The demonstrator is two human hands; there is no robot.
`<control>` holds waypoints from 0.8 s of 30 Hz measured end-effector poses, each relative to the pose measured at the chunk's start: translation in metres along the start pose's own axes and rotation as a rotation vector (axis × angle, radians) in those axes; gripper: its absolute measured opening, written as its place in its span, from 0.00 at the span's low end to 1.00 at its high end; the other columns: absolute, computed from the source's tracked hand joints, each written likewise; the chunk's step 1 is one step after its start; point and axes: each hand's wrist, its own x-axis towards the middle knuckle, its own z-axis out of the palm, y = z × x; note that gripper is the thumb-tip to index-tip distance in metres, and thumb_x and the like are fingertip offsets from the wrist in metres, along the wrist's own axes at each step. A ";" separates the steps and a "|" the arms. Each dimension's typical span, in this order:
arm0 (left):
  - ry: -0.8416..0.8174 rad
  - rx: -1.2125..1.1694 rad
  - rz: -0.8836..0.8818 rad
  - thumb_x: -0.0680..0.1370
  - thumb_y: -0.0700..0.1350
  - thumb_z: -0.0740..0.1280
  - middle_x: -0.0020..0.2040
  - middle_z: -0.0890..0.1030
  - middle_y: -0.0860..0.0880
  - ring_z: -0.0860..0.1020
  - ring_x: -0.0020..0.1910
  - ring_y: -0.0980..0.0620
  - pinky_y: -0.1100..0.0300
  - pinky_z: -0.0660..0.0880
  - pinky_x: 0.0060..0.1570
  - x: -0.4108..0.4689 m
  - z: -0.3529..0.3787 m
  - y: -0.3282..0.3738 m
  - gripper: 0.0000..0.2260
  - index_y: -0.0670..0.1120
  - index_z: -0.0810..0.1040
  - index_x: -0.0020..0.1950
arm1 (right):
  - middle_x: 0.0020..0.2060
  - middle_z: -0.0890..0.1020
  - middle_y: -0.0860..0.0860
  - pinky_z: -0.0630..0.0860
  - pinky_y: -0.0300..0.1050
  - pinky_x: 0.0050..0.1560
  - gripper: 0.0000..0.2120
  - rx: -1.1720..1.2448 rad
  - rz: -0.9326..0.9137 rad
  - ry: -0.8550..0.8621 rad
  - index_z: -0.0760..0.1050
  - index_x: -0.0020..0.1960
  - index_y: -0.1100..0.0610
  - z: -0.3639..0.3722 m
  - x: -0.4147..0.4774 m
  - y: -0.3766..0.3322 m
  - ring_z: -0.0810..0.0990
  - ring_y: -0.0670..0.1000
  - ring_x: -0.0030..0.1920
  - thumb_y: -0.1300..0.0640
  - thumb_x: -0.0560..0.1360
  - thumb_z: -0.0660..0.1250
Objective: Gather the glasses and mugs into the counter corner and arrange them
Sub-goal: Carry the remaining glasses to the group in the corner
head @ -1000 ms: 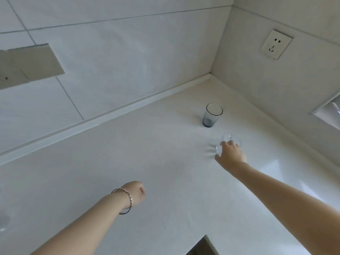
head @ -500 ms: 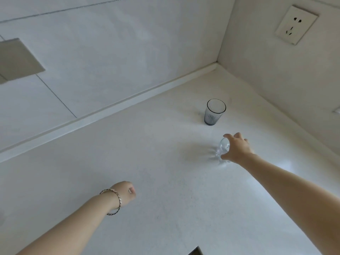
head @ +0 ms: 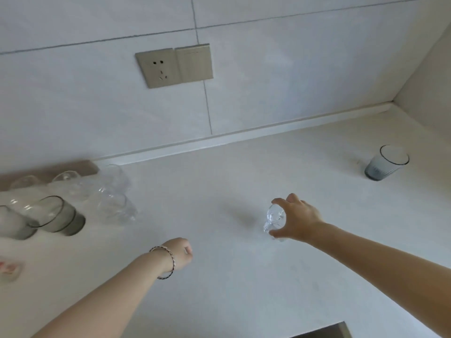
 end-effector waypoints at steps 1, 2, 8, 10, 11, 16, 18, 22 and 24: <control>0.015 -0.016 -0.009 0.77 0.42 0.57 0.59 0.77 0.49 0.75 0.58 0.49 0.62 0.70 0.56 -0.008 -0.001 -0.021 0.07 0.49 0.74 0.49 | 0.62 0.69 0.49 0.71 0.43 0.58 0.37 -0.006 -0.031 -0.008 0.61 0.71 0.44 0.006 -0.002 -0.025 0.74 0.52 0.62 0.39 0.65 0.70; 0.030 -0.038 -0.020 0.77 0.42 0.58 0.61 0.77 0.48 0.75 0.60 0.49 0.62 0.70 0.57 -0.016 -0.001 -0.044 0.09 0.48 0.76 0.52 | 0.62 0.69 0.49 0.71 0.43 0.58 0.37 -0.012 -0.058 -0.016 0.61 0.71 0.44 0.013 -0.004 -0.051 0.74 0.52 0.62 0.39 0.65 0.70; 0.052 -0.128 -0.112 0.77 0.43 0.58 0.58 0.78 0.48 0.76 0.61 0.49 0.63 0.70 0.55 -0.070 0.004 -0.197 0.04 0.50 0.71 0.46 | 0.61 0.70 0.49 0.71 0.44 0.59 0.37 -0.056 -0.176 -0.071 0.62 0.70 0.44 0.062 -0.024 -0.209 0.74 0.52 0.61 0.39 0.64 0.70; 0.059 -0.154 -0.138 0.78 0.43 0.58 0.60 0.78 0.48 0.75 0.62 0.49 0.63 0.70 0.58 -0.088 0.008 -0.247 0.04 0.50 0.72 0.48 | 0.61 0.70 0.49 0.71 0.44 0.60 0.37 -0.072 -0.221 -0.093 0.62 0.70 0.44 0.078 -0.031 -0.262 0.74 0.52 0.61 0.39 0.64 0.70; 0.061 -0.165 -0.153 0.78 0.43 0.58 0.62 0.77 0.48 0.75 0.62 0.49 0.63 0.70 0.58 -0.097 0.010 -0.270 0.05 0.50 0.73 0.49 | 0.61 0.70 0.50 0.71 0.44 0.60 0.37 -0.081 -0.245 -0.103 0.62 0.70 0.44 0.086 -0.033 -0.288 0.74 0.52 0.61 0.38 0.64 0.70; 0.091 -0.228 -0.275 0.78 0.43 0.58 0.62 0.78 0.47 0.75 0.62 0.49 0.64 0.70 0.58 -0.134 0.014 -0.368 0.08 0.50 0.75 0.52 | 0.62 0.69 0.51 0.70 0.47 0.61 0.37 -0.068 -0.335 -0.121 0.62 0.71 0.45 0.122 -0.035 -0.405 0.74 0.55 0.62 0.40 0.65 0.71; 0.090 -0.259 -0.310 0.78 0.42 0.58 0.62 0.78 0.46 0.75 0.62 0.49 0.63 0.71 0.57 -0.144 0.015 -0.393 0.09 0.48 0.76 0.53 | 0.62 0.68 0.52 0.70 0.46 0.60 0.38 -0.051 -0.334 -0.108 0.61 0.71 0.46 0.132 -0.030 -0.444 0.73 0.56 0.62 0.40 0.66 0.71; 0.089 -0.298 -0.331 0.78 0.42 0.57 0.58 0.78 0.46 0.76 0.57 0.48 0.66 0.67 0.47 -0.152 0.021 -0.420 0.11 0.52 0.67 0.36 | 0.62 0.69 0.53 0.72 0.46 0.57 0.37 -0.048 -0.278 -0.058 0.62 0.70 0.48 0.148 -0.012 -0.500 0.74 0.57 0.61 0.38 0.66 0.70; 0.104 -0.315 -0.340 0.79 0.43 0.57 0.58 0.78 0.45 0.76 0.60 0.47 0.64 0.68 0.50 -0.151 0.022 -0.426 0.07 0.50 0.71 0.42 | 0.61 0.69 0.53 0.73 0.46 0.55 0.35 -0.034 -0.234 -0.040 0.64 0.68 0.50 0.153 -0.003 -0.517 0.74 0.58 0.61 0.39 0.66 0.70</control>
